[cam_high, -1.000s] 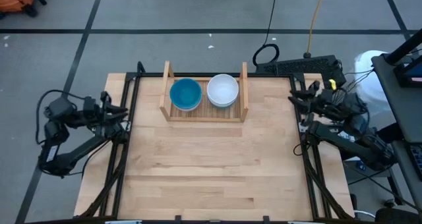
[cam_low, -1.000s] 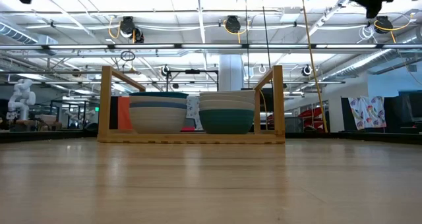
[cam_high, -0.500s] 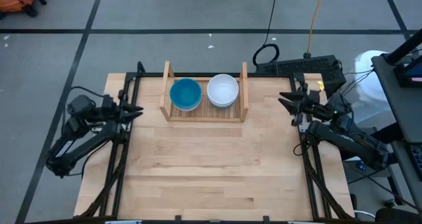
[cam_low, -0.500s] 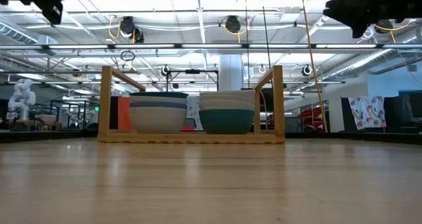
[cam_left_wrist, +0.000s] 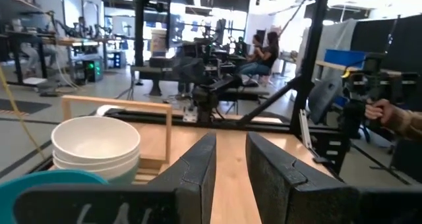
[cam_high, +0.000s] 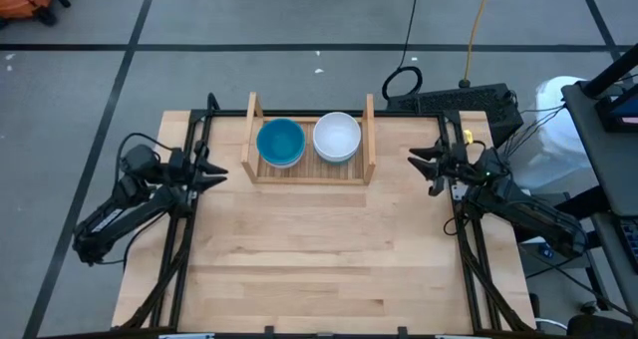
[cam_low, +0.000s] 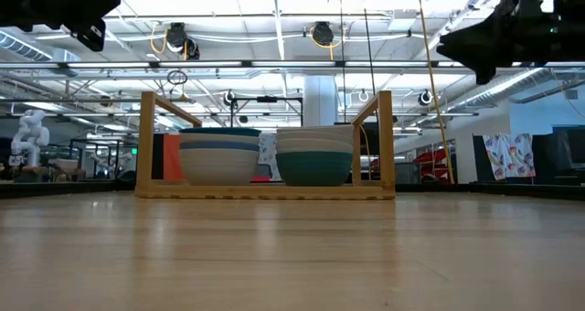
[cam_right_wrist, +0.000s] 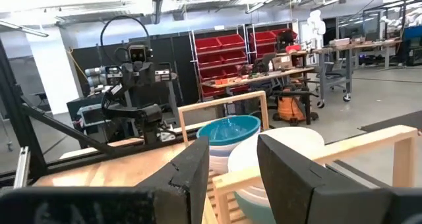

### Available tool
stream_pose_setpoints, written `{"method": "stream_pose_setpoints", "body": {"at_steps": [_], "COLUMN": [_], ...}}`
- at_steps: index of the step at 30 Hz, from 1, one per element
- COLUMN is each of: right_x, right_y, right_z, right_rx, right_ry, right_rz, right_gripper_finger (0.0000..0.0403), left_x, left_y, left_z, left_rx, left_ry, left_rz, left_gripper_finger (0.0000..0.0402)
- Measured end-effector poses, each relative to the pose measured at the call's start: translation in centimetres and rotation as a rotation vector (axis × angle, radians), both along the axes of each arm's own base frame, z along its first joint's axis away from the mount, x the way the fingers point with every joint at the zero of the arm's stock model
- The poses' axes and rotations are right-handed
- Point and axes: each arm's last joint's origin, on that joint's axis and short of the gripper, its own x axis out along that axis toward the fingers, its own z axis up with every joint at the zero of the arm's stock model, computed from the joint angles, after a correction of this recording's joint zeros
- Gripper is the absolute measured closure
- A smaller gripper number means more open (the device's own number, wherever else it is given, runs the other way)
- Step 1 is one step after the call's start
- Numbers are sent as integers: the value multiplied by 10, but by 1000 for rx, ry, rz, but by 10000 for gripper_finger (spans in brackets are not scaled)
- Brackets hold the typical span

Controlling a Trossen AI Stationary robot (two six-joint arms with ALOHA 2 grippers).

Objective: Place and stack bowls onto a shelf
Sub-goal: Return to Home Position

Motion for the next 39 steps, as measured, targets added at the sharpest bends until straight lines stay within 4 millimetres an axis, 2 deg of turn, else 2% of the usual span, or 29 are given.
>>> {"method": "stream_pose_setpoints", "body": {"at_steps": [11,20,30,39], "right_x": [3,5,5,5], "right_y": [-2,-3,-3,-3], "right_z": [-18,-29,-31,-33], "right_rx": [-40,-52,-36,-25], "right_ry": [43,78,80,103], "right_rz": [-6,-8,-6,-5], "right_gripper_finger": [280,280,280,280], "left_x": [5,12,18,20], "left_y": [-1,1,3,4], "left_z": [-12,-33,-52,-58], "left_rx": [39,15,-10,27], "left_ry": [41,93,142,147], "left_rz": [-53,-90,-116,-118], "left_gripper_finger": [314,314,314,314]}}
